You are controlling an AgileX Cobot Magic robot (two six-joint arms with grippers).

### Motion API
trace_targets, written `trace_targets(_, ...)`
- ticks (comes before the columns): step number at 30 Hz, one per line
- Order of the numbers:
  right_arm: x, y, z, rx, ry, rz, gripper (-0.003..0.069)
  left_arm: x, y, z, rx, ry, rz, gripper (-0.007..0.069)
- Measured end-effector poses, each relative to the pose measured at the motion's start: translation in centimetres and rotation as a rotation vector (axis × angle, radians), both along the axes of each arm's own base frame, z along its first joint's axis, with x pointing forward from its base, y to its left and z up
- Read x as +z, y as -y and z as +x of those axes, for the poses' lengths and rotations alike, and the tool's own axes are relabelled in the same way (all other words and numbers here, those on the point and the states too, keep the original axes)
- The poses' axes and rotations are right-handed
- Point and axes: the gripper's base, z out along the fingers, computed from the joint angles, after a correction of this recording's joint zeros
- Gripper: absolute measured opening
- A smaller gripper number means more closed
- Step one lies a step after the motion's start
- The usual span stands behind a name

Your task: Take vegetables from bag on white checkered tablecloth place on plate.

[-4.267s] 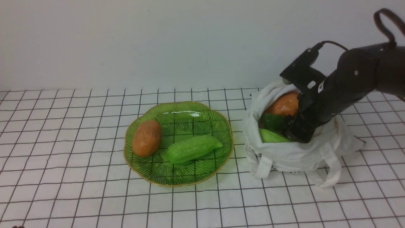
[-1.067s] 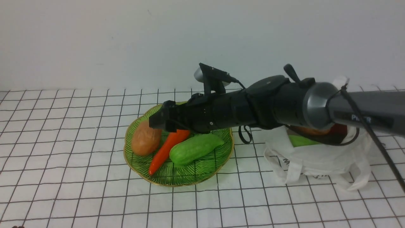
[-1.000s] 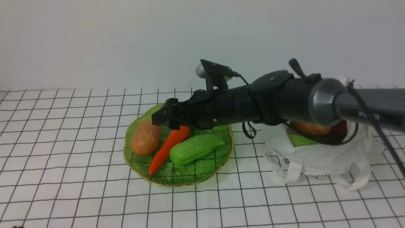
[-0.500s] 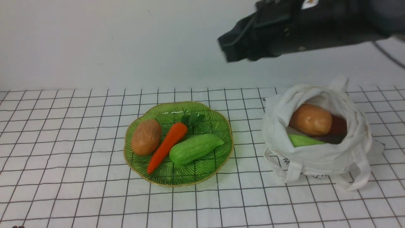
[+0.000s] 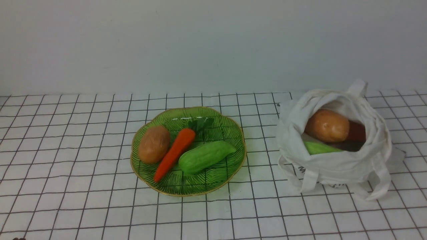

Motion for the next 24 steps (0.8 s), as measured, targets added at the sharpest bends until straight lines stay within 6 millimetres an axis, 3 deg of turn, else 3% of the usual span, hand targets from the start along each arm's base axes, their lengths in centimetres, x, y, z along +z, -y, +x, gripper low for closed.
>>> trace_targets(3,-1.7,1.3,-3.1,-0.012,0.06,0.104,-0.0012,0.0,0.0,0.0,0.0,0.0,0.0,-0.0008)
trace_targets(6,-3.3,1.9,-4.9,-0.002,0.128,0.173,-0.0012,0.0,0.0,0.0,0.0,0.0,0.0,-0.0008)
trace_targets(9,-6.5,2.6,-7.1,0.036,0.249,0.256,-0.0012,0.0,0.0,0.0,0.0,0.0,0.0,-0.0008)
trace_targets(18,-10.1,3.6,-10.4,0.101,0.472,0.349,-0.0012,0.0,0.0,0.0,0.0,0.0,0.0,-0.0008)
trace_targets(24,-10.4,3.9,-11.2,0.105,0.516,0.345,-0.0012,0.0,0.0,0.0,0.0,0.0,0.0,-0.0008)
